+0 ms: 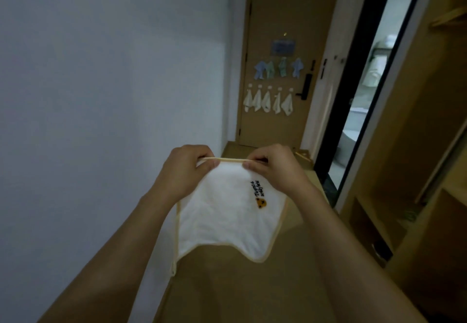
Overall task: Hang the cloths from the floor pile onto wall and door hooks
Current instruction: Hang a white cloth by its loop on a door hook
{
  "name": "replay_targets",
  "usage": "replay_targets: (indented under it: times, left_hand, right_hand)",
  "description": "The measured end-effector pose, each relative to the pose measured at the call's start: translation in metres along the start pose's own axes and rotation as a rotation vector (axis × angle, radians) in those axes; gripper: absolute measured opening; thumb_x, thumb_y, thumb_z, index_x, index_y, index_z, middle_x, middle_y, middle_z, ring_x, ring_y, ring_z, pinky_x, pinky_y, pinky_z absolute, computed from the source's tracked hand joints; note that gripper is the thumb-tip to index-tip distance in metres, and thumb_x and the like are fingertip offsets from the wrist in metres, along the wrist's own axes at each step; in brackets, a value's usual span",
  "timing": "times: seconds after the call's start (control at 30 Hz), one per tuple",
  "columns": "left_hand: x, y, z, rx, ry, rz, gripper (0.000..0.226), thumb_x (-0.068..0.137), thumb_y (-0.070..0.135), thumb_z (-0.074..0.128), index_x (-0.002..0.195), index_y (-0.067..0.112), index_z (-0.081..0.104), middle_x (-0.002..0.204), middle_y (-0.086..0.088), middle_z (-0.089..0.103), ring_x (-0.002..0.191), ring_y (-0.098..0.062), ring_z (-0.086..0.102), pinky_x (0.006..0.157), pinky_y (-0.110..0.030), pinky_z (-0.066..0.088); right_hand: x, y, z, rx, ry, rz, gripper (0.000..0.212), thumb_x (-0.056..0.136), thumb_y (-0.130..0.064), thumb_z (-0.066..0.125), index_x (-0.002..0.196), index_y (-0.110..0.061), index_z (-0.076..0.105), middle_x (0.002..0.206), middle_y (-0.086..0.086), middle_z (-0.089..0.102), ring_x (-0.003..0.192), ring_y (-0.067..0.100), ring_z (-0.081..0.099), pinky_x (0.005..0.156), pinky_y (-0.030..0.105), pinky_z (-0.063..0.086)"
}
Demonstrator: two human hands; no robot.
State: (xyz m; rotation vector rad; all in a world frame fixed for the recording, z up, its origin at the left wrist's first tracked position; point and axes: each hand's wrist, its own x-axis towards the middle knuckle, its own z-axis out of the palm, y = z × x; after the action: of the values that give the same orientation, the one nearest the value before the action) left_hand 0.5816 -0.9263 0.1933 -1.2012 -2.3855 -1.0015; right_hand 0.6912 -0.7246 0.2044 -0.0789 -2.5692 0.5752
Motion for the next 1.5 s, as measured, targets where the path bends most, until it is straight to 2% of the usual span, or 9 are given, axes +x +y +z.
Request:
replay_targets:
  times: [0.23, 0.4, 0.53, 0.7, 0.87, 1.07, 1.23, 1.4, 1.5]
  left_hand:
    - [0.101, -0.040, 0.055, -0.091, -0.068, 0.093, 0.010, 0.091, 0.030, 0.063, 0.085, 0.026, 0.069, 0.082, 0.012, 0.067, 0.079, -0.008, 0.060, 0.071, -0.028, 0.046]
    - [0.166, -0.070, 0.097, -0.105, -0.116, 0.114, 0.009, 0.091, 0.030, 0.063, 0.086, 0.026, 0.069, 0.084, 0.012, 0.067, 0.080, -0.007, 0.059, 0.072, -0.028, 0.046]
    - [0.224, -0.090, 0.132, -0.078, -0.128, 0.095, 0.010, 0.091, 0.029, 0.063, 0.083, 0.027, 0.068, 0.084, 0.012, 0.066, 0.079, -0.003, 0.057, 0.067, -0.019, 0.039]
    - [0.320, -0.088, 0.175, -0.041, -0.156, 0.143, 0.013, 0.093, 0.029, 0.060, 0.085, 0.024, 0.069, 0.084, 0.011, 0.066, 0.078, -0.005, 0.058, 0.070, -0.023, 0.042]
    - [0.403, -0.092, 0.217, -0.037, -0.169, 0.187, 0.012, 0.092, 0.029, 0.061, 0.085, 0.023, 0.069, 0.081, 0.011, 0.065, 0.077, -0.002, 0.057, 0.070, -0.022, 0.043]
    - [0.481, -0.142, 0.259, -0.021, -0.127, 0.072, 0.006, 0.081, 0.028, 0.073, 0.082, 0.026, 0.067, 0.077, 0.014, 0.061, 0.072, 0.000, 0.055, 0.062, -0.015, 0.037]
    - [0.547, -0.201, 0.302, -0.028, -0.165, -0.023, 0.039, 0.079, 0.028, 0.075, 0.053, 0.038, 0.048, 0.056, 0.019, 0.048, 0.054, 0.002, 0.047, 0.052, -0.014, 0.028]
    - [0.633, -0.259, 0.340, -0.055, -0.199, -0.036, 0.029, 0.087, 0.028, 0.068, 0.065, 0.028, 0.049, 0.065, 0.009, 0.051, 0.061, -0.006, 0.046, 0.054, -0.024, 0.030]
    - [0.691, -0.284, 0.353, -0.125, -0.215, -0.018, 0.011, 0.089, 0.024, 0.065, 0.082, 0.023, 0.058, 0.078, 0.004, 0.060, 0.070, -0.005, 0.053, 0.058, -0.021, 0.037]
  right_hand:
    - [0.067, 0.065, 0.022, -0.076, 0.047, 0.119, 0.027, 0.087, -0.031, 0.068, 0.062, -0.035, 0.058, 0.055, -0.016, 0.054, 0.054, -0.002, 0.049, 0.050, 0.019, 0.032]
    - [0.119, 0.126, 0.040, -0.062, 0.013, 0.162, 0.014, 0.086, -0.030, 0.069, 0.073, -0.024, 0.071, 0.064, -0.008, 0.065, 0.060, 0.003, 0.056, 0.058, 0.028, 0.044]
    - [0.173, 0.180, 0.048, -0.019, -0.004, 0.162, 0.015, 0.086, -0.030, 0.069, 0.073, -0.023, 0.072, 0.066, -0.006, 0.067, 0.062, 0.005, 0.059, 0.057, 0.027, 0.043]
    - [0.252, 0.247, 0.043, 0.000, -0.071, 0.106, 0.016, 0.083, -0.029, 0.070, 0.071, -0.018, 0.069, 0.067, -0.004, 0.065, 0.061, 0.008, 0.056, 0.052, 0.020, 0.035]
    - [0.327, 0.300, 0.039, 0.036, -0.040, 0.049, 0.010, 0.083, -0.034, 0.070, 0.076, -0.028, 0.067, 0.064, -0.016, 0.057, 0.062, -0.007, 0.052, 0.054, 0.009, 0.036]
    - [0.404, 0.360, 0.049, 0.009, 0.035, 0.070, 0.014, 0.088, -0.031, 0.066, 0.078, -0.024, 0.073, 0.069, -0.011, 0.066, 0.063, 0.001, 0.056, 0.051, 0.012, 0.036]
    - [0.462, 0.415, 0.056, -0.020, 0.097, 0.157, 0.016, 0.089, -0.030, 0.065, 0.082, -0.021, 0.076, 0.072, -0.010, 0.067, 0.068, 0.006, 0.059, 0.057, 0.011, 0.038]
    - [0.526, 0.474, 0.062, -0.173, 0.101, 0.275, 0.026, 0.090, -0.032, 0.065, 0.067, -0.021, 0.068, 0.055, -0.013, 0.052, 0.058, 0.007, 0.052, 0.063, 0.025, 0.036]
    - [0.565, 0.509, 0.068, -0.228, 0.114, 0.373, 0.042, 0.088, -0.032, 0.064, 0.057, -0.007, 0.055, 0.049, 0.001, 0.042, 0.049, 0.015, 0.042, 0.056, 0.028, 0.032]
